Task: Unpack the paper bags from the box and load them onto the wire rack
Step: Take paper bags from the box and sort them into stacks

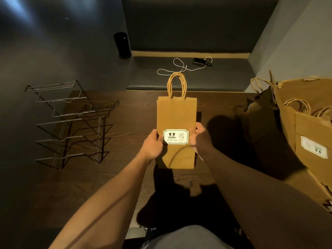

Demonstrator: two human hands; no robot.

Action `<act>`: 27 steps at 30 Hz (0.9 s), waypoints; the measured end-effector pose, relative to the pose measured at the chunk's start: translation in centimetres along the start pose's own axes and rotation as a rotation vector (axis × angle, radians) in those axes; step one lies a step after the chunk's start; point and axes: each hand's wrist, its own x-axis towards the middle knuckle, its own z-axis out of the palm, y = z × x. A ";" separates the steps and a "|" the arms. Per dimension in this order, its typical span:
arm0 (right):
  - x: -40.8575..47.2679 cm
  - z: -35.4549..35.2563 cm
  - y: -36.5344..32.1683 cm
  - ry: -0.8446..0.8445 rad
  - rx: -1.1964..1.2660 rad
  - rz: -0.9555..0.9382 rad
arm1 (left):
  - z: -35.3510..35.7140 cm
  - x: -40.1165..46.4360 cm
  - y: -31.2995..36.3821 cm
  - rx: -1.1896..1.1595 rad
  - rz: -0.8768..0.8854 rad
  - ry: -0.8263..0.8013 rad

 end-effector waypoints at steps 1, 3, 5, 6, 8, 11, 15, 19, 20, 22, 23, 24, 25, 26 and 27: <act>-0.2 0.1 -0.1 -0.026 0.066 0.043 | 0.5 -0.1 0.0 0.002 -0.020 -0.014; -0.8 -0.2 -0.1 -0.054 0.188 0.095 | 1.6 -0.3 0.0 -0.026 -0.080 -0.038; -0.4 -0.8 1.0 -0.041 0.130 0.119 | 2.7 -0.6 -0.2 -0.067 -0.124 -0.082; -0.2 -1.2 1.5 -0.027 0.066 0.146 | 3.2 -0.9 0.0 -0.085 -0.135 -0.113; 0.7 -2.3 3.2 0.046 -0.117 0.154 | 4.2 -0.9 0.1 -0.179 -0.184 -0.155; 1.1 -4.1 3.5 0.076 -0.176 0.128 | 5.5 -0.7 0.4 -0.225 -0.300 -0.199; 2.3 -6.9 2.3 0.006 -0.790 -0.141 | 5.4 -0.1 0.9 0.281 -0.191 0.251; 2.2 -7.1 -0.6 -0.151 -1.368 -0.482 | 4.6 -0.7 4.1 0.817 0.571 0.297; 2.1 -6.6 -1.4 -0.222 -1.456 -0.548 | 5.1 -0.6 4.8 0.922 0.592 0.134; 1.6 -6.1 -2.4 -0.314 -1.556 -0.614 | 6.5 -0.4 5.7 0.848 0.296 -0.131; 1.5 -5.9 -2.2 -0.286 -1.529 -0.640 | 6.8 0.0 5.8 0.732 0.157 -0.176; 1.4 -6.1 -1.7 -0.196 -1.437 -0.673 | 7.0 0.5 5.6 0.628 0.081 -0.174; 1.3 -6.4 -1.2 -0.070 -1.311 -0.634 | 7.3 0.8 5.1 0.532 0.045 -0.156; 1.8 -6.7 -0.4 0.057 -1.144 -0.516 | 7.6 1.2 4.4 0.411 0.005 -0.133; 2.1 -7.0 0.1 0.158 -0.946 -0.337 | 8.1 1.4 3.7 0.237 -0.055 -0.112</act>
